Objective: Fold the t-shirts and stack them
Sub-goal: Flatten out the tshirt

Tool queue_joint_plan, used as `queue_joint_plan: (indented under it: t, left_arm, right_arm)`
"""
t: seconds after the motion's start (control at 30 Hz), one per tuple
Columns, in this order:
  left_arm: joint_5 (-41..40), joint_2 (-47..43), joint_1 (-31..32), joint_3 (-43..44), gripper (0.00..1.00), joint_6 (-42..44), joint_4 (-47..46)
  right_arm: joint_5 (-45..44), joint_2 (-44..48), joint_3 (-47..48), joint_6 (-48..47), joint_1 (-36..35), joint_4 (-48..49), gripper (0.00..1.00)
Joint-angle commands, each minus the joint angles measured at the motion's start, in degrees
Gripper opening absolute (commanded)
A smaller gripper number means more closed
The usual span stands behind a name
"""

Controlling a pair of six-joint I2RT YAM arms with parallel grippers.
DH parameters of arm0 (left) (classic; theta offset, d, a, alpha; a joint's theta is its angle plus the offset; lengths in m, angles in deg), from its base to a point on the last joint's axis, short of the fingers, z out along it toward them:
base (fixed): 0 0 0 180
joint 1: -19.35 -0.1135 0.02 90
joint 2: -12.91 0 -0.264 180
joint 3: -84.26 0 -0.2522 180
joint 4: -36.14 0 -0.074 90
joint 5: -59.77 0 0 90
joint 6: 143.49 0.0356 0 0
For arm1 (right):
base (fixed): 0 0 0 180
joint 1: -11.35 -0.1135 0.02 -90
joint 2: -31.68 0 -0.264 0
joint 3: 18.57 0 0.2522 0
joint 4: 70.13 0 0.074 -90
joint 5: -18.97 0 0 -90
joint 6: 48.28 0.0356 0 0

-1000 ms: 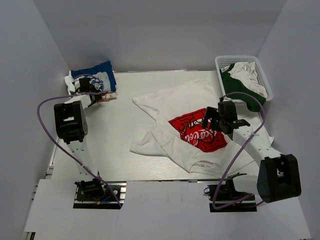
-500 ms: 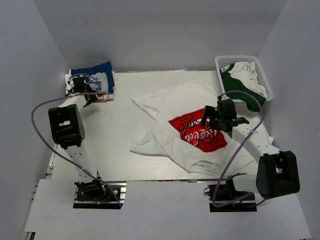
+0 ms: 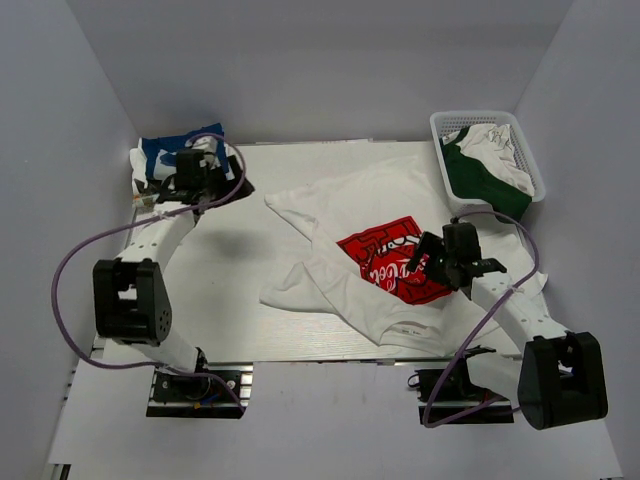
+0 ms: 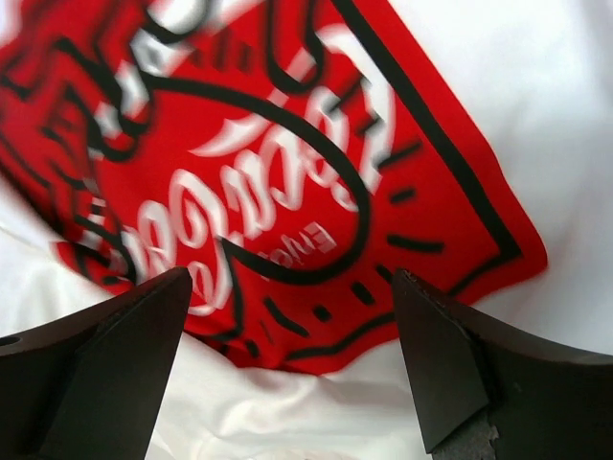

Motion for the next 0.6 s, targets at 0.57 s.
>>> queue_joint_plan:
  t: [0.57]
  left_arm:
    - [-6.62,42.27,21.27,38.37,1.0,7.92,12.26]
  right_arm:
    - [-7.91,-8.08,0.55,-0.15,4.76,-0.56,0.9]
